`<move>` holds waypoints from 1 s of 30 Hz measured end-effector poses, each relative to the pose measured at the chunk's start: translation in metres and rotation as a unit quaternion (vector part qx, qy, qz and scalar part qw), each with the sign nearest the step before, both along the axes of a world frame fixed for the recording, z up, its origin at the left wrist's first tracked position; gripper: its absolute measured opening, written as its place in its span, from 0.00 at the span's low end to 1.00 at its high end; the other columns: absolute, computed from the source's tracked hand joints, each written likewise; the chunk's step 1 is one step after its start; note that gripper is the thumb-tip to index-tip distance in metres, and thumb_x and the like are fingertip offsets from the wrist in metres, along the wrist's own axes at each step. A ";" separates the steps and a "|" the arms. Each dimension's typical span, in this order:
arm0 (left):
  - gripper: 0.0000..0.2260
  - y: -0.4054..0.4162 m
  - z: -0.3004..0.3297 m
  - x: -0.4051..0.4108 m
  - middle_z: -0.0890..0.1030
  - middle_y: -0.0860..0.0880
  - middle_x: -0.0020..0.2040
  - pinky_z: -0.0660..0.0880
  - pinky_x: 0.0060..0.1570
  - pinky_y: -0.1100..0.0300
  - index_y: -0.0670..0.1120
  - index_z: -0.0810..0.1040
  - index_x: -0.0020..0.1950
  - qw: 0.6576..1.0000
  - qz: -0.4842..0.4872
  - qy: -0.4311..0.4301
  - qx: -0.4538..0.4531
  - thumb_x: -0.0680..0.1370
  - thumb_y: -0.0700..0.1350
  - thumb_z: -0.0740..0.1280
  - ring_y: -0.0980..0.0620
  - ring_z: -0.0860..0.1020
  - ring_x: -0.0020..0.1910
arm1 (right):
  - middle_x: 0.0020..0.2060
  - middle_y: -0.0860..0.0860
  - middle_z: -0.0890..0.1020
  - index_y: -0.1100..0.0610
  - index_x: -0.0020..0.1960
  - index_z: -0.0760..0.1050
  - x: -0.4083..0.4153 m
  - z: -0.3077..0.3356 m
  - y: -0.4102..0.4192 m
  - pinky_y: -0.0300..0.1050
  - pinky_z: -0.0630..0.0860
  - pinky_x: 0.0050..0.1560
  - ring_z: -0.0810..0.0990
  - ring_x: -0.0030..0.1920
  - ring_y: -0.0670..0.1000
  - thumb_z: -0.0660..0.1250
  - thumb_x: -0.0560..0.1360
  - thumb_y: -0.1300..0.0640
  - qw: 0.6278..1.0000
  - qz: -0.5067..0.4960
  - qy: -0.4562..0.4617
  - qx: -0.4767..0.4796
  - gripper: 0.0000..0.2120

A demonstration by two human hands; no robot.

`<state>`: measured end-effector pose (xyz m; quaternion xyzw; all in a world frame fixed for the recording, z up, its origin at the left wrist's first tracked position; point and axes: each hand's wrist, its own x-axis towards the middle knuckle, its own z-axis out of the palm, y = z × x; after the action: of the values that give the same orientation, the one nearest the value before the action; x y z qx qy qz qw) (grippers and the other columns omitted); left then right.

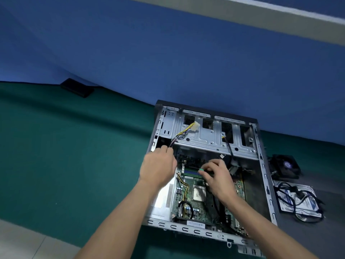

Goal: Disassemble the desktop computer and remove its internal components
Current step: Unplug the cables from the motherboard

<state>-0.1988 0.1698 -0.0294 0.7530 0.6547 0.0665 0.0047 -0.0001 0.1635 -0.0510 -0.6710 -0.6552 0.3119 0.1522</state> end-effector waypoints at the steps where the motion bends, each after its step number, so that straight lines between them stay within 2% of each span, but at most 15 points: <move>1: 0.11 0.001 0.000 0.000 0.75 0.52 0.41 0.65 0.31 0.61 0.48 0.72 0.45 1.000 0.008 0.003 -0.002 0.79 0.49 0.51 0.53 0.71 0.35 | 0.52 0.47 0.71 0.50 0.46 0.75 -0.002 -0.003 -0.001 0.39 0.70 0.52 0.75 0.48 0.46 0.68 0.75 0.53 1.000 -0.016 0.017 -0.015 0.02; 2: 0.11 0.001 -0.001 0.000 0.75 0.52 0.41 0.64 0.31 0.60 0.49 0.72 0.44 1.000 0.014 0.007 -0.005 0.79 0.49 0.51 0.53 0.70 0.35 | 0.51 0.47 0.73 0.50 0.45 0.75 -0.005 -0.006 -0.002 0.35 0.69 0.50 0.74 0.47 0.45 0.68 0.75 0.54 0.999 -0.030 0.028 -0.029 0.03; 4: 0.11 0.001 -0.001 0.000 0.75 0.52 0.40 0.63 0.30 0.60 0.49 0.71 0.43 1.000 0.022 0.012 -0.008 0.78 0.49 0.52 0.53 0.70 0.35 | 0.46 0.47 0.75 0.51 0.43 0.74 -0.016 -0.011 0.000 0.25 0.66 0.39 0.74 0.40 0.39 0.68 0.75 0.56 0.995 -0.068 0.054 -0.051 0.04; 7: 0.10 0.002 0.000 0.001 0.75 0.52 0.40 0.61 0.31 0.59 0.49 0.70 0.42 1.000 0.029 0.008 -0.010 0.78 0.49 0.52 0.52 0.71 0.35 | 0.37 0.45 0.77 0.52 0.39 0.74 -0.035 -0.018 0.012 0.25 0.66 0.26 0.76 0.30 0.39 0.68 0.75 0.57 0.978 -0.148 0.138 -0.059 0.07; 9: 0.09 0.002 0.000 0.001 0.76 0.52 0.39 0.60 0.31 0.59 0.49 0.69 0.41 0.999 0.033 0.004 -0.009 0.77 0.49 0.53 0.52 0.72 0.35 | 0.37 0.47 0.79 0.54 0.41 0.74 -0.046 -0.019 0.024 0.28 0.67 0.29 0.75 0.33 0.42 0.69 0.75 0.56 0.968 -0.174 0.170 -0.062 0.05; 12: 0.09 0.004 -0.002 0.001 0.76 0.52 0.38 0.59 0.30 0.59 0.50 0.67 0.39 0.999 0.035 0.000 -0.010 0.77 0.49 0.53 0.52 0.72 0.34 | 0.42 0.54 0.79 0.59 0.48 0.71 -0.054 -0.021 0.035 0.43 0.73 0.40 0.78 0.42 0.51 0.69 0.75 0.57 0.954 -0.192 0.210 -0.096 0.08; 14: 0.08 0.005 -0.003 0.001 0.75 0.52 0.38 0.57 0.28 0.59 0.50 0.65 0.38 0.999 0.038 0.000 -0.010 0.76 0.49 0.53 0.53 0.68 0.32 | 0.44 0.55 0.80 0.61 0.50 0.69 -0.051 -0.024 0.034 0.51 0.77 0.46 0.81 0.44 0.54 0.66 0.77 0.60 0.940 -0.205 0.247 -0.114 0.06; 15: 0.08 0.006 -0.002 0.001 0.75 0.52 0.37 0.56 0.27 0.59 0.50 0.65 0.38 0.999 0.038 0.000 -0.010 0.76 0.49 0.54 0.53 0.67 0.31 | 0.43 0.56 0.80 0.61 0.50 0.70 -0.048 -0.026 0.031 0.53 0.79 0.45 0.82 0.41 0.55 0.64 0.78 0.61 0.931 -0.206 0.275 -0.125 0.04; 17: 0.08 0.006 -0.002 0.001 0.75 0.52 0.36 0.53 0.27 0.59 0.50 0.65 0.37 0.999 0.036 -0.002 -0.010 0.76 0.49 0.55 0.53 0.65 0.31 | 0.38 0.56 0.82 0.60 0.51 0.71 -0.039 -0.030 0.023 0.48 0.80 0.36 0.82 0.32 0.53 0.59 0.80 0.59 0.922 -0.190 0.300 -0.156 0.05; 19: 0.08 0.007 -0.002 0.002 0.75 0.51 0.35 0.52 0.26 0.59 0.49 0.65 0.36 0.999 0.036 0.001 -0.009 0.76 0.49 0.55 0.53 0.65 0.30 | 0.33 0.54 0.82 0.58 0.52 0.75 -0.032 -0.033 0.017 0.43 0.76 0.31 0.81 0.29 0.50 0.58 0.81 0.54 0.944 -0.142 0.242 -0.172 0.10; 21: 0.08 0.006 -0.002 0.002 0.75 0.51 0.36 0.53 0.27 0.59 0.49 0.66 0.37 0.999 0.036 0.003 -0.014 0.76 0.49 0.55 0.52 0.66 0.31 | 0.32 0.47 0.80 0.52 0.46 0.77 -0.027 -0.031 0.016 0.41 0.73 0.34 0.78 0.31 0.46 0.56 0.81 0.47 0.989 -0.024 0.071 -0.128 0.14; 22: 0.09 0.006 -0.001 0.002 0.76 0.51 0.37 0.56 0.28 0.59 0.49 0.67 0.38 0.999 0.032 0.004 -0.017 0.76 0.49 0.55 0.52 0.69 0.32 | 0.33 0.44 0.78 0.49 0.41 0.76 -0.026 -0.030 0.015 0.41 0.71 0.37 0.76 0.33 0.44 0.55 0.80 0.44 0.994 0.042 -0.015 -0.100 0.17; 24: 0.10 0.006 0.003 0.002 0.76 0.51 0.41 0.61 0.31 0.59 0.48 0.72 0.42 1.000 0.004 0.010 -0.017 0.78 0.49 0.54 0.51 0.74 0.38 | 0.37 0.42 0.73 0.49 0.36 0.75 -0.026 -0.027 0.013 0.42 0.67 0.39 0.75 0.38 0.45 0.54 0.80 0.41 0.982 0.120 -0.117 -0.083 0.20; 27: 0.10 0.013 0.011 0.008 0.76 0.49 0.49 0.67 0.38 0.58 0.46 0.73 0.51 0.994 -0.100 0.032 -0.044 0.80 0.46 0.54 0.50 0.75 0.46 | 0.42 0.45 0.76 0.53 0.42 0.78 -0.019 -0.027 0.011 0.42 0.65 0.39 0.78 0.44 0.50 0.56 0.79 0.42 0.980 0.093 -0.148 -0.095 0.19; 30: 0.10 0.031 0.011 0.033 0.76 0.45 0.55 0.72 0.46 0.53 0.43 0.75 0.57 0.980 -0.133 0.071 -0.131 0.78 0.43 0.60 0.47 0.75 0.54 | 0.32 0.47 0.76 0.53 0.37 0.71 -0.006 -0.024 0.007 0.41 0.64 0.32 0.76 0.34 0.49 0.53 0.81 0.46 0.991 0.015 -0.101 -0.089 0.19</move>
<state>-0.1660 0.2004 -0.0179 0.8289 0.5506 -0.0748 0.0653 -0.0064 0.1701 -0.0745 -0.7001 -0.6468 0.3018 0.0203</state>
